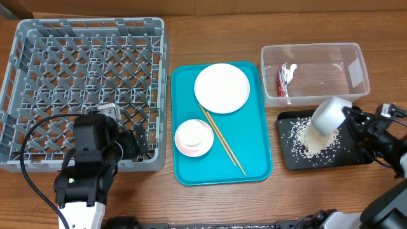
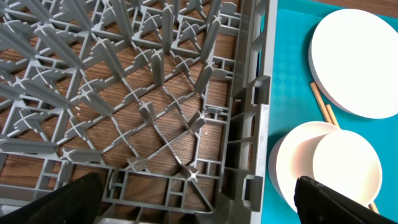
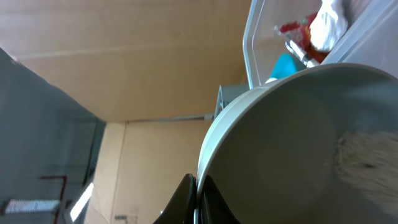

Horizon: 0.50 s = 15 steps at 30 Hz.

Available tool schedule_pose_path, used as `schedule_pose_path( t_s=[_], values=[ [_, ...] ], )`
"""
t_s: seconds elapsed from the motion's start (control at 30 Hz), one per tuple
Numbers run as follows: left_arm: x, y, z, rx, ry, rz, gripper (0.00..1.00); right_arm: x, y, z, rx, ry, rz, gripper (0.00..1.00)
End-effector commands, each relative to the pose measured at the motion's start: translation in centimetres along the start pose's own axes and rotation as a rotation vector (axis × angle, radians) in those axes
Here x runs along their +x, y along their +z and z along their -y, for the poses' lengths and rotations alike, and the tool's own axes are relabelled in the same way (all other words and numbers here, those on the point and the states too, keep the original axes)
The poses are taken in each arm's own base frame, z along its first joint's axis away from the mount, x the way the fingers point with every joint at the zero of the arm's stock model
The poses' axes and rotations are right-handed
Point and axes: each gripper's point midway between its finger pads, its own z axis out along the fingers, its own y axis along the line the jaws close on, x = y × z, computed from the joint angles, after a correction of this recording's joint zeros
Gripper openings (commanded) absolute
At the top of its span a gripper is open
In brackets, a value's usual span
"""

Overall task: Sort waste into correct bins and load items into the dishwasher
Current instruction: 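Tip the rice bowl over the black tray to pour out rice, then carry the empty bowl back and set it on the white plate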

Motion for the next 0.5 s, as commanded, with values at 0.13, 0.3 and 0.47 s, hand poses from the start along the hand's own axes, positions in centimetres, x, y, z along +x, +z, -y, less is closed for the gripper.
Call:
schedule_pose_path(
  t_s=[0.13, 0.3, 0.47],
  values=[
    [-0.86, -0.48, 0.34, 0.007, 0.000, 0.025, 1.00, -0.67, -1.26, -0.82, -0.050, 0.030, 0.039, 0.04],
    [-0.93, -0.48, 0.35, 0.007, 0.000, 0.028, 1.00, -0.65, -1.23, -0.82, -0.050, 0.029, 0.038, 0.04],
    [-0.93, -0.48, 0.36, 0.008, 0.000, 0.028, 1.00, -0.55, -1.08, -0.83, -0.050, 0.029, 0.032, 0.04]
  ],
)
